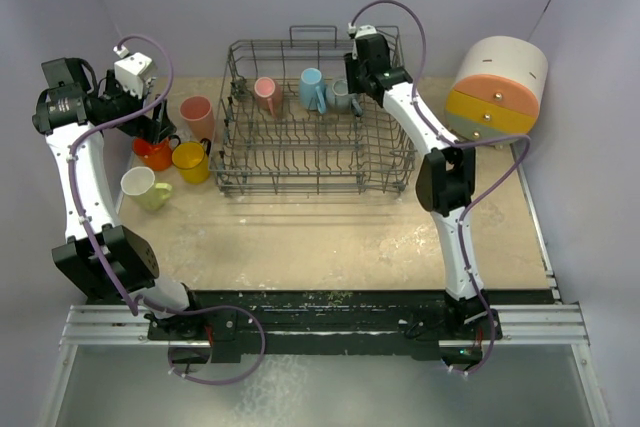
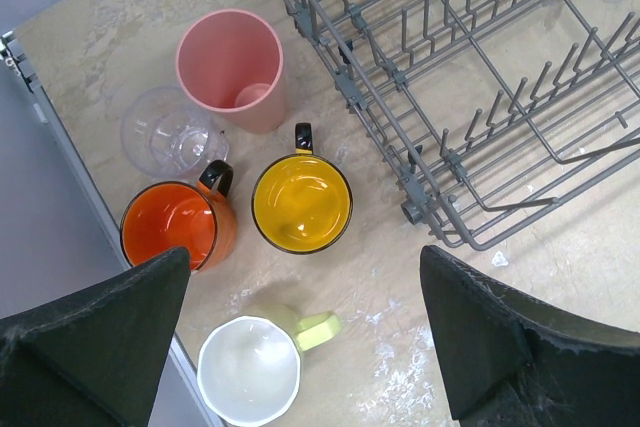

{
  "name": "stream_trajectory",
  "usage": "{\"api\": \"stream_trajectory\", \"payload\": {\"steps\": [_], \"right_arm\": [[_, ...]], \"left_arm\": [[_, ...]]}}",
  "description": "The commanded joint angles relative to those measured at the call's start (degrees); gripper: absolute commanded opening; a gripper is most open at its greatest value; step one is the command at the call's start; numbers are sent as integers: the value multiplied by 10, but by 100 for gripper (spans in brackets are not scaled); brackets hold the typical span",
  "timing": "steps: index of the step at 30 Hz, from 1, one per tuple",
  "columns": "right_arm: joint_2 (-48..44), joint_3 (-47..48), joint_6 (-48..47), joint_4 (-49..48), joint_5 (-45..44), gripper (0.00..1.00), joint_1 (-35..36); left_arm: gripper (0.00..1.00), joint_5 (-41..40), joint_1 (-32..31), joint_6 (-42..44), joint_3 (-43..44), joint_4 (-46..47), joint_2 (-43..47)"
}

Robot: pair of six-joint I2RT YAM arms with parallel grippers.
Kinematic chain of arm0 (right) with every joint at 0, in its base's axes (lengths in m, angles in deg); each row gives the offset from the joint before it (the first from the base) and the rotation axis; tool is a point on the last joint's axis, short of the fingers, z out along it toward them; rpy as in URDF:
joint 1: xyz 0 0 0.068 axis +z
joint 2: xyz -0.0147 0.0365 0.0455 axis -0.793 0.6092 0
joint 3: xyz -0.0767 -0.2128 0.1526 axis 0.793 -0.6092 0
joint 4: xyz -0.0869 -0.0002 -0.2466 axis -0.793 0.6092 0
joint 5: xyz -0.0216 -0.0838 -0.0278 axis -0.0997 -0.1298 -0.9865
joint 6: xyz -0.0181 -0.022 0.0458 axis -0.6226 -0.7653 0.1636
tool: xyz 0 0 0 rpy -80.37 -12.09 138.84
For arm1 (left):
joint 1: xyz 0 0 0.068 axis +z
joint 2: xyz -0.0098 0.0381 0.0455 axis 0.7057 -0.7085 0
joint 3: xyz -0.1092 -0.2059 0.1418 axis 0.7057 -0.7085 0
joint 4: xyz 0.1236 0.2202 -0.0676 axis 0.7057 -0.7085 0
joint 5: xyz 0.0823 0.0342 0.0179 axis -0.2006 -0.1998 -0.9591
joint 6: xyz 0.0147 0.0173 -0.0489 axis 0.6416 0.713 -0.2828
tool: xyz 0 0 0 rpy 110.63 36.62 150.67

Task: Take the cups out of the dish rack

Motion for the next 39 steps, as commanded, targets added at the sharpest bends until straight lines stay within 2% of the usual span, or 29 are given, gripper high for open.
{"api": "stream_trajectory", "payload": {"steps": [1, 17, 24, 30, 39], "right_arm": [[-11, 25, -8, 7, 12, 42, -5], [50, 54, -16, 33, 38, 39, -6], [70, 53, -13, 41, 56, 48, -7], [65, 21, -10, 31, 78, 49, -7], [109, 88, -20, 73, 110, 49, -7]], "left_arm": [[99, 20, 2, -6, 7, 15, 12], [99, 14, 3, -2, 22, 8, 4], [99, 18, 2, -5, 19, 11, 3], [99, 22, 2, -14, 10, 19, -1], [99, 19, 2, -9, 2, 22, 2]]}}
